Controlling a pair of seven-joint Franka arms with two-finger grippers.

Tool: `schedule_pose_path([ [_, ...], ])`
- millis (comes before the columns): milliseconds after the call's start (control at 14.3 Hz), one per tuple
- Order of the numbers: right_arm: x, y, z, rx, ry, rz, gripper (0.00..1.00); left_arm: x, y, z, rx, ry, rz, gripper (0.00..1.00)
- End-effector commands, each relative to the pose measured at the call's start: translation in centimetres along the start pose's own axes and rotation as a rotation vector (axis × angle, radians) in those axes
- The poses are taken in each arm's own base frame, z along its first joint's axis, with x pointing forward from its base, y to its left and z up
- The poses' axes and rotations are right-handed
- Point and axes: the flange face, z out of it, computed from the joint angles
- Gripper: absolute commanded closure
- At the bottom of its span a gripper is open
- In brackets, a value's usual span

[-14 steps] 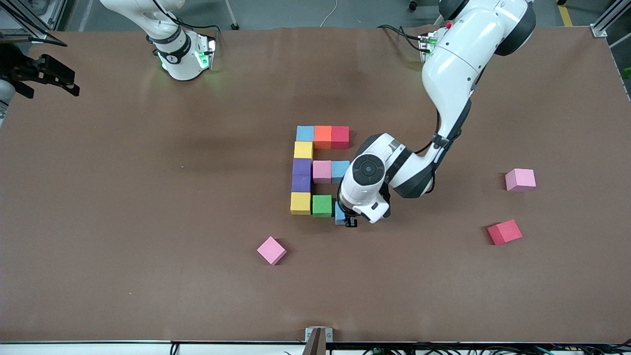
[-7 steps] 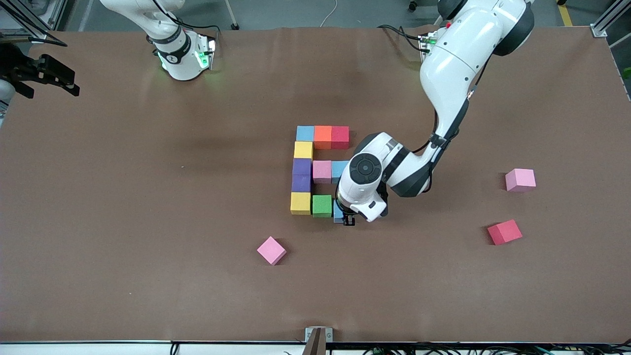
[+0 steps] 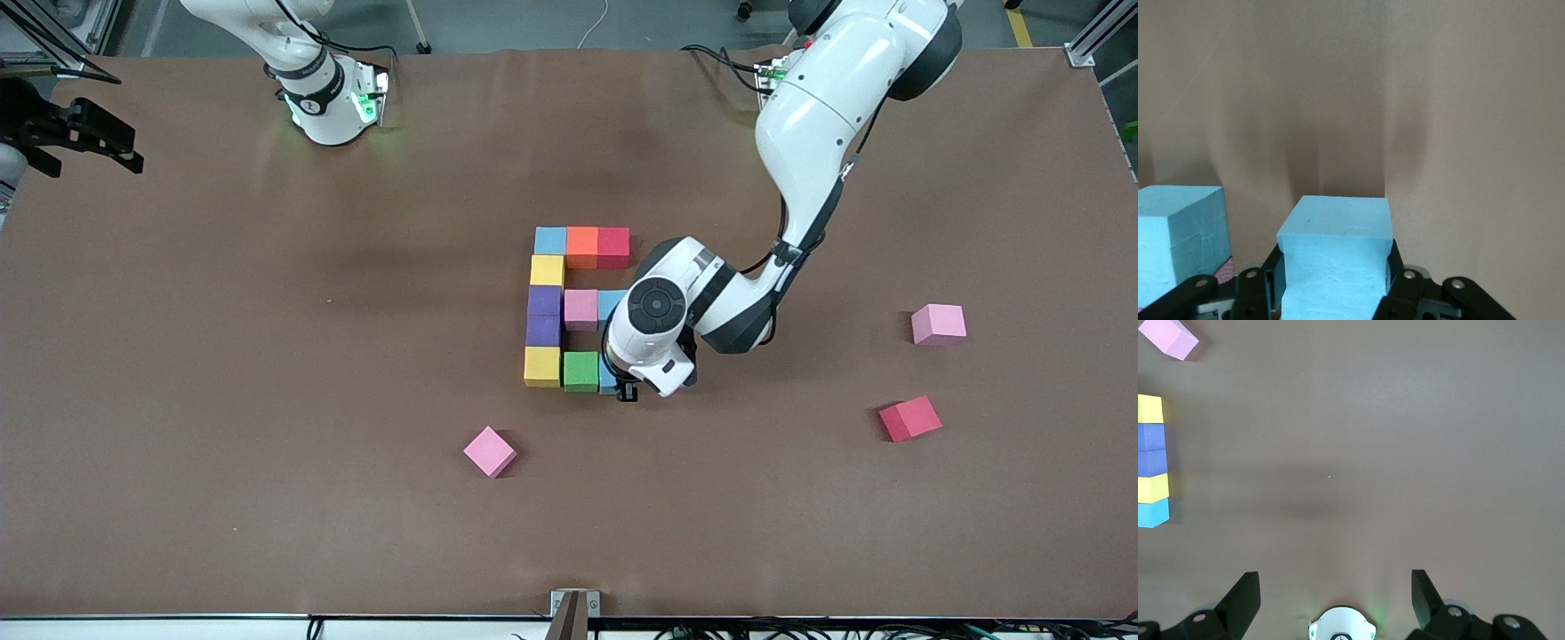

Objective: Arrange 11 blocks into digit 3
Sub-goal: 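Lower the light blue block and open the left gripper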

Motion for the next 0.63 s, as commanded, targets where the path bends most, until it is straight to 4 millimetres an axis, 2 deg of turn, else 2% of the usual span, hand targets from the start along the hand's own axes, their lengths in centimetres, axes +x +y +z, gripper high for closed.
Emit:
schedule_pose_path([
  [0,-0.5,0.1,-0.1,-0.003,0.002,-0.005,0.00,-0.4,-0.2,0.0,0.018,-0.006,0.006,0.74],
  [70,-0.5,0.1,-0.1,-0.003,0.002,-0.005,0.00,-0.4,-0.2,0.0,0.018,-0.006,0.006,0.66],
  [140,-0.5,0.1,-0.1,-0.003,0.002,-0.005,0.00,-0.2,-0.1,0.0,0.018,-0.005,0.003,0.51],
  [209,-0.5,0.1,-0.1,-0.003,0.002,-0.005,0.00,-0.2,-0.1,-0.2,0.015,-0.007,0.005,0.29],
  [279,-0.5,0.1,-0.1,-0.003,0.002,-0.005,0.00,-0.3,-0.1,-0.4,0.010,-0.005,0.017,0.00],
  [419,-0.4,0.3,-0.1,-0.003,0.004,-0.002,0.00,-0.4,0.2,-1.8,-0.009,-0.016,0.037,0.00],
  [558,-0.5,0.3,-0.1,-0.003,0.002,-0.003,0.00,-0.4,0.8,-5.2,-0.054,-0.031,0.042,0.00],
])
